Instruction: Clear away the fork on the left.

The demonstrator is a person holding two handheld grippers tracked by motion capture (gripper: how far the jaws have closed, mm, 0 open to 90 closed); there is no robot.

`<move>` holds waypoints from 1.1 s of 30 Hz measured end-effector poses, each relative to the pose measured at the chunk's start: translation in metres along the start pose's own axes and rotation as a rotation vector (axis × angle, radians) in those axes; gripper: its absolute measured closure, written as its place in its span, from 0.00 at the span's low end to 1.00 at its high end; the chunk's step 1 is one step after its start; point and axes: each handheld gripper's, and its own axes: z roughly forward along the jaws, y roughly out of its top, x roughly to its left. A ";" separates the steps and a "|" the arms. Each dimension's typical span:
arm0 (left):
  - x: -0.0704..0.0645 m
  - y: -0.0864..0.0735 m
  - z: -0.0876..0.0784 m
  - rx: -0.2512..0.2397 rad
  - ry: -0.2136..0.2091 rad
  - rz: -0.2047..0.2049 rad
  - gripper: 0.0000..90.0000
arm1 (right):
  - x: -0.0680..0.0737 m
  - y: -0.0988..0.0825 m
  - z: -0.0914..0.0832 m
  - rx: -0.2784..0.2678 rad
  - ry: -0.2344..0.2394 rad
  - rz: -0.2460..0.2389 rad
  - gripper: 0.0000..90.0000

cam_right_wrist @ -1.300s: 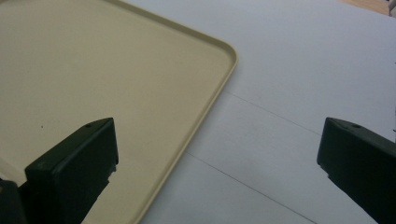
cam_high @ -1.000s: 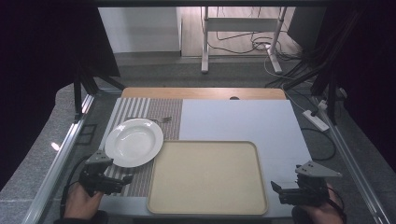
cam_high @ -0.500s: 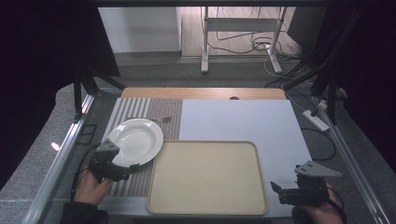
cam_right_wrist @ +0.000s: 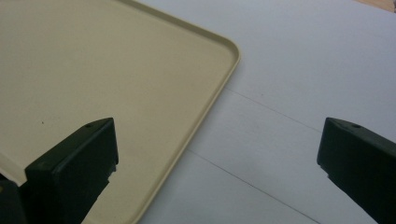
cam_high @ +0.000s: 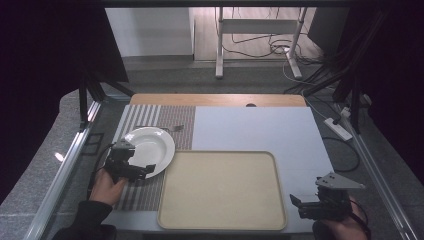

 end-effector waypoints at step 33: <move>0.027 0.067 0.062 0.025 -0.025 0.065 0.00 | 0.000 0.000 0.001 0.010 -0.001 -0.001 0.00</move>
